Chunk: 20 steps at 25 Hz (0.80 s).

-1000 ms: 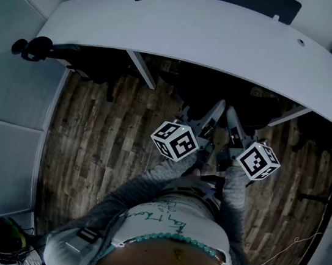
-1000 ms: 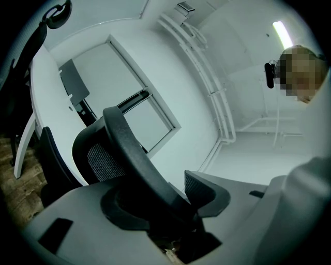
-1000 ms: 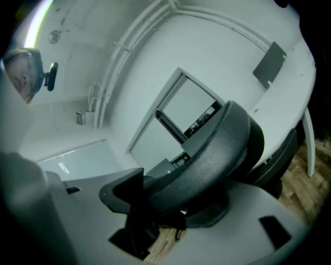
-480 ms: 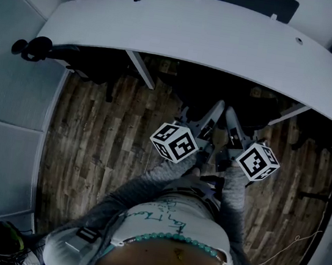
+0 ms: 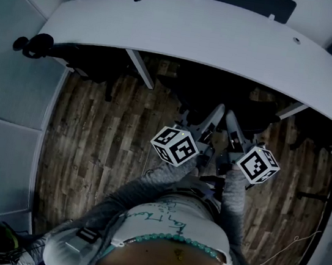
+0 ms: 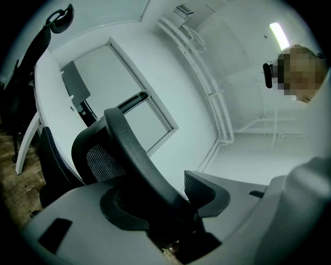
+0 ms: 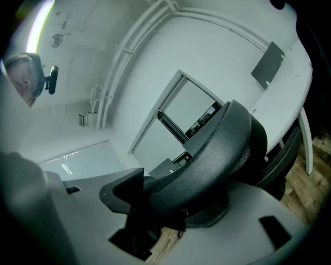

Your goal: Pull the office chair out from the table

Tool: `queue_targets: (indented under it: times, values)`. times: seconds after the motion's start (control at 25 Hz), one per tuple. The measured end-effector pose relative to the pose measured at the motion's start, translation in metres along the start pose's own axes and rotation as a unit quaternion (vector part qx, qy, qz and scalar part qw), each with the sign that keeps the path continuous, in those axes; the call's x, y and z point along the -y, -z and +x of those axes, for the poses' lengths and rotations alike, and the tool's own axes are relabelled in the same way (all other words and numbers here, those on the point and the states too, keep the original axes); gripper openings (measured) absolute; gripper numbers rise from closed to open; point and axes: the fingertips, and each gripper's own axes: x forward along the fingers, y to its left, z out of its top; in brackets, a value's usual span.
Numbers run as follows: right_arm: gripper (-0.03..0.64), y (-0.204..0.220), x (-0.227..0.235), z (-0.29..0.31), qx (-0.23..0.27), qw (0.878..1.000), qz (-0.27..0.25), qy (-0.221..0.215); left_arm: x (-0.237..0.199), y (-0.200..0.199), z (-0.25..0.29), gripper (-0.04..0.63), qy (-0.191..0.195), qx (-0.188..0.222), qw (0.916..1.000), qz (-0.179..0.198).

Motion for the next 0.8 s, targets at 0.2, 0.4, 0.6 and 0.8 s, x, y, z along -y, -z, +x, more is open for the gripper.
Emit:
queue_targets:
  times: [0.2,0.4,0.6,0.8]
  values:
    - [0.258,0.0,0.001,-0.011,-0.004,1.0,0.001,-0.003,0.009,0.007,-0.005,0.235,-0.002,0.003,1.0,0.0]
    - [0.258,-0.001,0.0,-0.022,-0.006,1.0,0.001,-0.004,0.016,0.013,-0.009,0.235,-0.002,0.007,1.0,0.001]
    - [0.249,0.002,-0.004,-0.026,-0.013,1.0,-0.01,-0.013,0.018,0.015,-0.016,0.233,-0.005,0.011,0.9999,-0.001]
    - [0.244,0.002,-0.005,-0.039,-0.011,1.0,-0.007,-0.017,0.027,0.023,-0.022,0.233,-0.005,0.015,0.9999,0.0]
